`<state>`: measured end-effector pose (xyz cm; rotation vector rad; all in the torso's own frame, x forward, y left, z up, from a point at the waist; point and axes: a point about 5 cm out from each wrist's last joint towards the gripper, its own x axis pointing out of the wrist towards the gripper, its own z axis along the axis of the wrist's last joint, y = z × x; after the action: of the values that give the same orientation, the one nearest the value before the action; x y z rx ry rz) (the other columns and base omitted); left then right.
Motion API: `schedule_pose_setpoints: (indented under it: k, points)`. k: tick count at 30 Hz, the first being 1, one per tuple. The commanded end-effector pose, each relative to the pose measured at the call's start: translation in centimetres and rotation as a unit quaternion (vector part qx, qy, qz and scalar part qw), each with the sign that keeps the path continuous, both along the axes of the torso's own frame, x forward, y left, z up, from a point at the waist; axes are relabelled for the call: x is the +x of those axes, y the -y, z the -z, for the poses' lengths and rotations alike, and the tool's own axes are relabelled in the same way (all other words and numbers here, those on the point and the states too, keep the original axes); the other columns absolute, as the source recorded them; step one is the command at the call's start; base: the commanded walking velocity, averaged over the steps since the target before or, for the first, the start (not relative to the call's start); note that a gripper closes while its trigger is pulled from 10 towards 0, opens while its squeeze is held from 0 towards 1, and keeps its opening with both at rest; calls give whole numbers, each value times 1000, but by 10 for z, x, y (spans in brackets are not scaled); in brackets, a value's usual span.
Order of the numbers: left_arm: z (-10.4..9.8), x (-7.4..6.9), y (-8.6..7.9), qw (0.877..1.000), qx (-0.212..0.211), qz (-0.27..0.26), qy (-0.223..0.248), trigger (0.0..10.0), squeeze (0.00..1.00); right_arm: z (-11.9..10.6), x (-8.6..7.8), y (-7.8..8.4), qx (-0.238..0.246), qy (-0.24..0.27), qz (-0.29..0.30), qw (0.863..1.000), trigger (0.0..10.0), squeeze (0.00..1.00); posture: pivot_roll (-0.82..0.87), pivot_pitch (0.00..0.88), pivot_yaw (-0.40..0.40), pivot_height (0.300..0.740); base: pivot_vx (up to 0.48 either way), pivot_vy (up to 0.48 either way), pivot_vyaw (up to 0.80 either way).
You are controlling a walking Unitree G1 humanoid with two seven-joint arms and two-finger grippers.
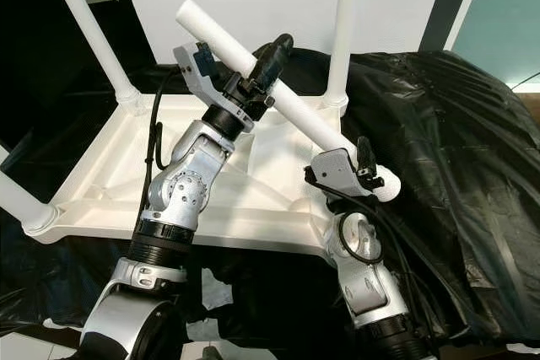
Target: Building children table
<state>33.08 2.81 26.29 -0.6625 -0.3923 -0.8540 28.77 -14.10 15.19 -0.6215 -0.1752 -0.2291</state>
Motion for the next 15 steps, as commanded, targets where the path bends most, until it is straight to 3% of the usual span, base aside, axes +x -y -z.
schedule_pose_setpoints:
  k: [1,4,5,6,11,15]
  points:
    - [9,-4,7,1000,-12,7,-17,0,0,-11,1,-3,14,16,-13,1000,10000,1000,-103,0,60,740,0,0,0]
    - [9,-4,7,1000,-13,7,-18,0,0,-14,5,-14,34,-22,-60,997,10000,1000,-102,0,56,740,0,0,0]
    - [9,-4,7,1000,-13,7,-19,0,0,-17,6,-16,35,-29,-74,996,10000,600,-102,0,55,740,0,0,0]
    - [9,-4,7,1000,-13,7,-19,0,0,-20,8,-18,32,-38,-91,995,10000,0,-103,0,54,740,0,0,0]
    - [9,-4,7,1000,-14,7,-18,0,0,-22,12,-19,32,-77,-130,988,10000,0,-106,0,52,740,0,0,0]
    - [8,-4,8,1000,-16,8,-16,0,0,-10,17,-10,19,-151,-173,973,10000,0,-105,0,49,740,0,0,0]
